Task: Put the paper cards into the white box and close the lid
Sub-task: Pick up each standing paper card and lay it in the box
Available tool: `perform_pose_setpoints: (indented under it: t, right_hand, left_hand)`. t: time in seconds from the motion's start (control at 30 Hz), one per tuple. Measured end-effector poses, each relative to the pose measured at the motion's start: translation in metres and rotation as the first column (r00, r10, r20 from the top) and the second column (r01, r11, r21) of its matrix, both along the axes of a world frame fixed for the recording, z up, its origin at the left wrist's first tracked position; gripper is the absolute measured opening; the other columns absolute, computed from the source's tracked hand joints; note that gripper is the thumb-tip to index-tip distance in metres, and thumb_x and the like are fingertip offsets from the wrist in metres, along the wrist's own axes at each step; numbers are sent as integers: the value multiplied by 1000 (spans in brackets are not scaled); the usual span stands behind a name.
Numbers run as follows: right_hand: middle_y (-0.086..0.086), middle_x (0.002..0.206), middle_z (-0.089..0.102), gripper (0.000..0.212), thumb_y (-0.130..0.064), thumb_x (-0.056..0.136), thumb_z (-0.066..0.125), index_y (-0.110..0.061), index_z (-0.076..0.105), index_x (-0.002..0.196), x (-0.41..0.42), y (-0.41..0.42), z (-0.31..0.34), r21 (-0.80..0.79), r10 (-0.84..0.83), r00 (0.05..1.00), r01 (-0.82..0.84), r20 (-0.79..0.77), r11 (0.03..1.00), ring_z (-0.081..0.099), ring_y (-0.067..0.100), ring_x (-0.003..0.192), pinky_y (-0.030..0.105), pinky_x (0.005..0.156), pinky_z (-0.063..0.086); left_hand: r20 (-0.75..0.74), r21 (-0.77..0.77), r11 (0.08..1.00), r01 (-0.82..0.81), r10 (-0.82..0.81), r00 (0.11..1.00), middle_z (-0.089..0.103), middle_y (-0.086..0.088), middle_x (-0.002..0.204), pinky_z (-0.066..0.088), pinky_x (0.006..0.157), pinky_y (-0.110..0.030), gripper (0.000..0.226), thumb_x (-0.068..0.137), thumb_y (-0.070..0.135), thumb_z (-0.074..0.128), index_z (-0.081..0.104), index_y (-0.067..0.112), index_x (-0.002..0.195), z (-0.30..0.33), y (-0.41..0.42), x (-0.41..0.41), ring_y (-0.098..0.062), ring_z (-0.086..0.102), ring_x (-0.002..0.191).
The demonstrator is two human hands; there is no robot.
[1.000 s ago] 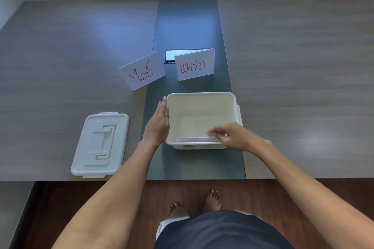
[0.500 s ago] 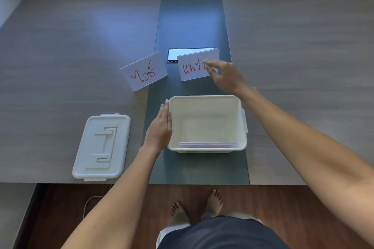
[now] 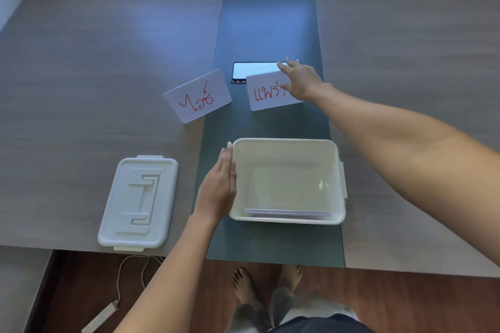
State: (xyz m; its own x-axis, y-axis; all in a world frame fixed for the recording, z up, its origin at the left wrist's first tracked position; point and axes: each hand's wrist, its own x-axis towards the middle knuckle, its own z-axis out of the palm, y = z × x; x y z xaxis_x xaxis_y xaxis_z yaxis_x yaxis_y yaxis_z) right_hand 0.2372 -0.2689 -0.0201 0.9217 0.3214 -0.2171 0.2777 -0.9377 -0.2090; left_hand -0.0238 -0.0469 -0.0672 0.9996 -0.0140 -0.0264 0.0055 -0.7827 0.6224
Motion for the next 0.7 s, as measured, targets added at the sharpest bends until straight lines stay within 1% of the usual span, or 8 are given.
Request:
perform_pose_setpoints:
  t: [0.07, 0.1, 0.2, 0.27, 0.33, 0.4, 0.53, 0.7]
  right_hand:
    - [17, 161, 29, 66, -26, 100, 58, -14, 26, 157, 7, -1, -7, -67, 32, 999, -31, 13, 997, 24, 38, 149, 49, 119, 24]
    - [18, 155, 36, 63, -23, 99, 59, -13, 31, 155, 9, -2, -9, -82, 32, 999, -29, 32, 996, 32, 39, 144, 48, 117, 27]
    - [17, 132, 55, 43, -12, 98, 55, -12, 49, 141, 14, 0, -9, -122, 20, 995, -8, 96, 992, 52, 37, 119, 45, 106, 31]
    - [14, 123, 62, 37, 2, 94, 48, -11, 59, 127, 10, 0, -7, -102, -9, 997, 17, 75, 995, 55, 36, 104, 44, 101, 36]
    - [12, 124, 65, 42, 9, 90, 41, -11, 61, 122, 4, -3, -6, -78, -29, 999, 32, 44, 996, 59, 39, 106, 41, 92, 45]
    - [13, 125, 65, 42, 9, 90, 40, -11, 60, 121, -3, -5, -6, -58, -34, 999, 36, 28, 998, 62, 39, 108, 41, 86, 50]
    - [13, 125, 68, 43, 7, 93, 42, -13, 60, 126, -19, -7, 7, 30, -57, 998, 56, 30, 998, 63, 39, 108, 41, 84, 51]
    - [6, 122, 72, 34, -7, 98, 48, -18, 64, 126, -48, -16, 33, 167, -91, 993, 78, 69, 983, 65, 36, 107, 36, 80, 45]
  left_hand:
    - [5, 7, 1000, 4, -4, 1000, 17, 15, 163, 25, 111, -16, 50, 108, 30, 22, 14, 28, 157, 1, 0, -1, -3, 18, 150]
    - [3, 6, 1000, 4, -4, 1000, 17, 15, 163, 24, 110, -16, 50, 108, 30, 22, 14, 28, 157, 1, 0, -2, -3, 18, 150]
    - [-7, -7, 1000, -2, 2, 1000, 18, 14, 164, 26, 113, -19, 50, 108, 30, 22, 15, 27, 157, 0, 0, -1, -3, 19, 150]
    - [-6, 2, 1000, 1, -1, 1000, 18, 13, 164, 28, 114, -22, 50, 108, 29, 23, 16, 25, 158, 0, 0, -1, -5, 20, 150]
    - [-6, 0, 1000, 7, -7, 1000, 18, 13, 164, 28, 114, -22, 51, 108, 29, 23, 15, 25, 158, 0, 0, -1, -5, 20, 150]
    - [-13, -3, 1000, 7, -7, 1000, 17, 13, 164, 26, 113, -20, 51, 108, 30, 22, 15, 25, 158, -1, 1, -2, -5, 20, 150]
    - [-22, -13, 1000, 9, -9, 1000, 17, 13, 164, 29, 114, -23, 51, 108, 30, 22, 15, 24, 158, 2, 0, -2, -7, 24, 149]
    - [-49, -42, 999, 1, -3, 999, 18, 14, 164, 31, 112, -26, 51, 108, 35, 20, 14, 26, 158, 3, 0, -2, -8, 27, 148]
